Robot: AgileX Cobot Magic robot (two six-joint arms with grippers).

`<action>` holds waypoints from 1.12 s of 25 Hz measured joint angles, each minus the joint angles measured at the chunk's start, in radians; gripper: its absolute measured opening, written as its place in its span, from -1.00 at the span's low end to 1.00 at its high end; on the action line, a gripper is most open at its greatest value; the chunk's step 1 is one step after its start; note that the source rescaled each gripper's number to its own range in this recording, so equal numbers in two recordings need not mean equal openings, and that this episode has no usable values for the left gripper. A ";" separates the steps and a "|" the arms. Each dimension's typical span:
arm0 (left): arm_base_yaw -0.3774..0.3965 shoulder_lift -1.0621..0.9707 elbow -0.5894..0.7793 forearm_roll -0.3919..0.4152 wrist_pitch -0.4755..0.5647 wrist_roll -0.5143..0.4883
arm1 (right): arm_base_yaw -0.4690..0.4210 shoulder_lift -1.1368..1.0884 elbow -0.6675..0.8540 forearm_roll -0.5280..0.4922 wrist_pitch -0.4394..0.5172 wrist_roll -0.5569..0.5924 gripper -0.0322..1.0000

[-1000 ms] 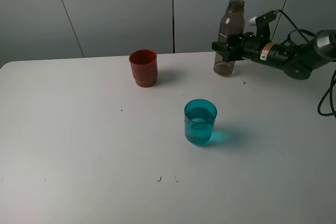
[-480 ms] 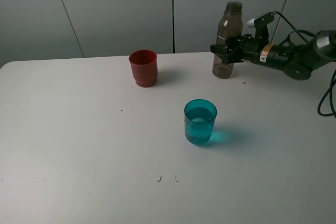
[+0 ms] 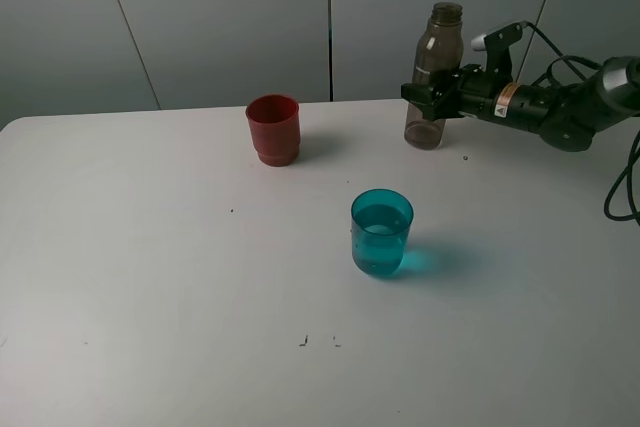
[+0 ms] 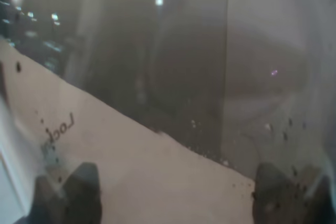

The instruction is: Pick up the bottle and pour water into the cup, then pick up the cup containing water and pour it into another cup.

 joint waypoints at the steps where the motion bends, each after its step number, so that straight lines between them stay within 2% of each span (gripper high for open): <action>1: 0.000 0.000 0.000 0.000 0.000 0.000 | 0.000 0.000 -0.001 -0.002 -0.002 0.000 -0.81; 2: 0.000 0.000 0.000 0.000 0.000 0.000 | 0.000 0.001 -0.001 -0.002 -0.004 0.000 -0.81; 3: 0.000 0.000 0.000 0.000 0.000 0.000 | 0.000 0.001 -0.001 -0.004 -0.006 0.008 -0.43; 4: 0.000 0.000 0.000 0.000 0.000 0.000 | 0.000 0.001 -0.001 -0.008 -0.006 0.010 0.20; 5: 0.000 0.000 0.000 0.000 0.000 0.000 | 0.000 0.002 -0.001 -0.012 -0.006 0.013 0.66; 6: 0.000 0.000 0.000 0.000 0.000 0.000 | 0.000 0.002 -0.001 -0.018 -0.002 0.018 0.85; 7: 0.000 0.000 0.000 0.000 0.000 0.000 | 0.000 0.003 -0.001 -0.024 0.001 0.030 0.93; 13: 0.000 0.000 0.000 0.000 0.000 0.000 | 0.000 0.007 0.016 -0.034 0.017 0.051 0.99; 17: 0.000 0.000 0.000 0.000 0.000 0.000 | 0.000 -0.029 0.085 -0.048 0.031 -0.006 1.00; 21: 0.000 0.000 0.000 0.000 0.000 0.000 | 0.000 -0.080 0.148 -0.050 0.082 -0.058 1.00; 28: 0.000 0.000 0.000 0.000 0.000 0.000 | -0.032 -0.153 0.241 -0.052 0.154 -0.073 1.00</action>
